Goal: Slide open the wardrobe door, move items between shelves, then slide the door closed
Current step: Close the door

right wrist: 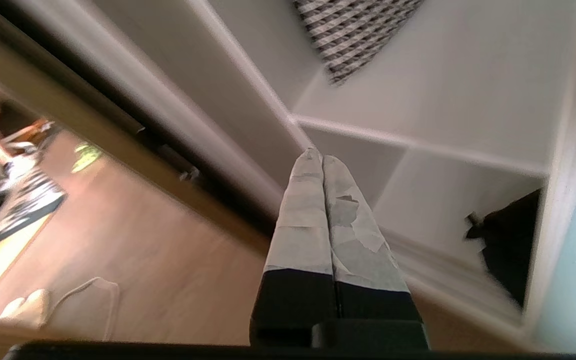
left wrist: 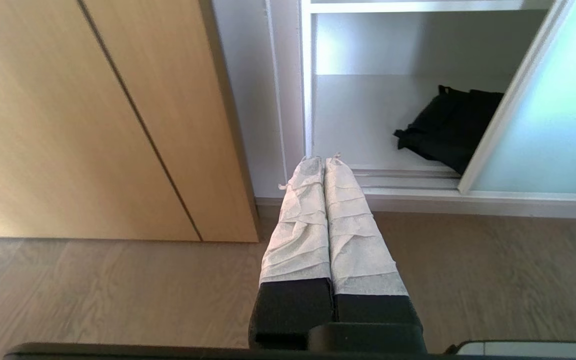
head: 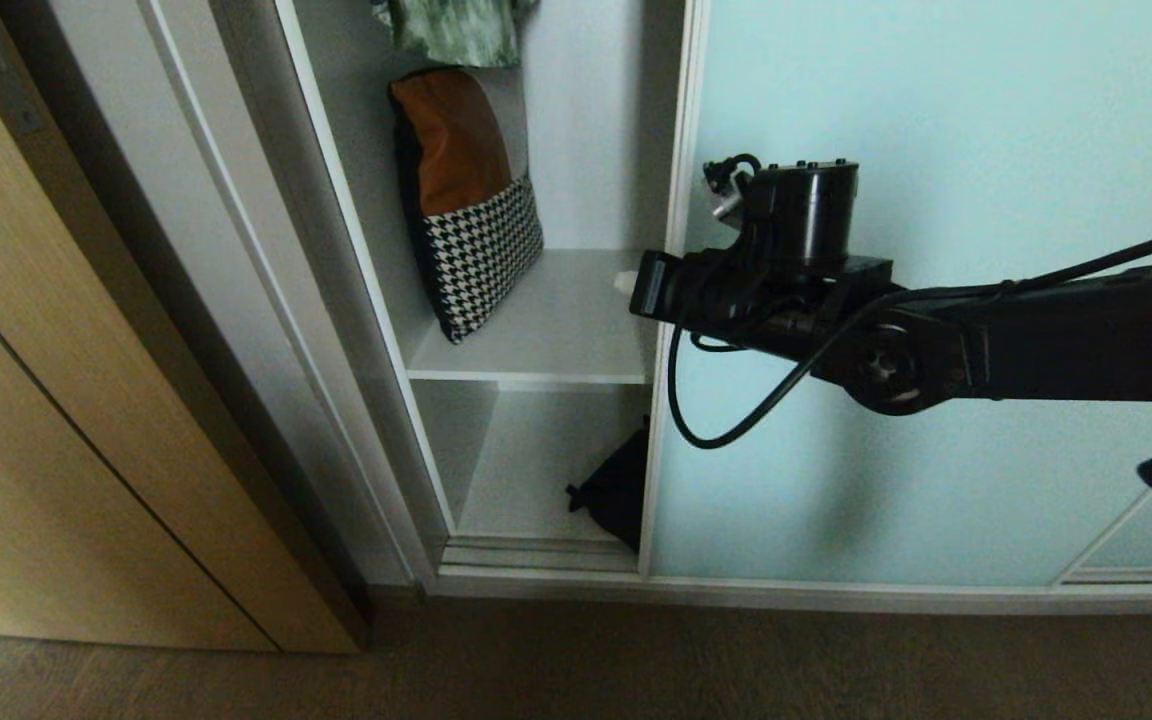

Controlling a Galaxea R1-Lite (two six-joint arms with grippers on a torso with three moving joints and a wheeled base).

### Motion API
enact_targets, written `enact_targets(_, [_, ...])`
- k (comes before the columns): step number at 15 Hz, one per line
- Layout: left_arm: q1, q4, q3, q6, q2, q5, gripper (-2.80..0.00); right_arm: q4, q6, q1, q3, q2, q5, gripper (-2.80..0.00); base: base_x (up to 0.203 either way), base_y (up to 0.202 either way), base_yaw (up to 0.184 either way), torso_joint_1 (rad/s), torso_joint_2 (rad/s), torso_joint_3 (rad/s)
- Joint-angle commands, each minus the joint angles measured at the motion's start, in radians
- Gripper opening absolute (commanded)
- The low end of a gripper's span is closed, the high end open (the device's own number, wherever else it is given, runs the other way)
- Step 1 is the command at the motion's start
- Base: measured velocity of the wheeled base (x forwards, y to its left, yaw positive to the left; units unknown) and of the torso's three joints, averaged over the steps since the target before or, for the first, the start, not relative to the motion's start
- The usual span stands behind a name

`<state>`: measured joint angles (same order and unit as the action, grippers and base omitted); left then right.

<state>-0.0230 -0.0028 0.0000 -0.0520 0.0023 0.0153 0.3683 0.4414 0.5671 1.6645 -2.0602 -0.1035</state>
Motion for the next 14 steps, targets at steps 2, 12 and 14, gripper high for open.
enact_targets(2, [0.0, 0.0, 0.0, 0.0, 0.002, 0.0, -2.8, -0.004, 0.087, 0.02, -0.129, 0.181, 0.031, -2.8, 0.0, 0.0, 0.0, 0.0, 0.0, 0.0])
enact_targets(12, [-0.001, 0.0, 0.0, 0.0, 0.002, 0.0, -2.8, -0.204, 0.435, -0.116, 0.03, 0.084, 0.057, -2.8, 0.0, 0.0, 0.0, 0.0, 0.0, 0.0])
enact_targets(14, [-0.001, 0.0, 0.0, 0.0, 0.002, 0.0, -2.8, -0.243, 0.445, -0.126, 0.074, 0.057, 0.055, -2.8, 0.0, 0.0, 0.0, 0.0, 0.0, 0.0])
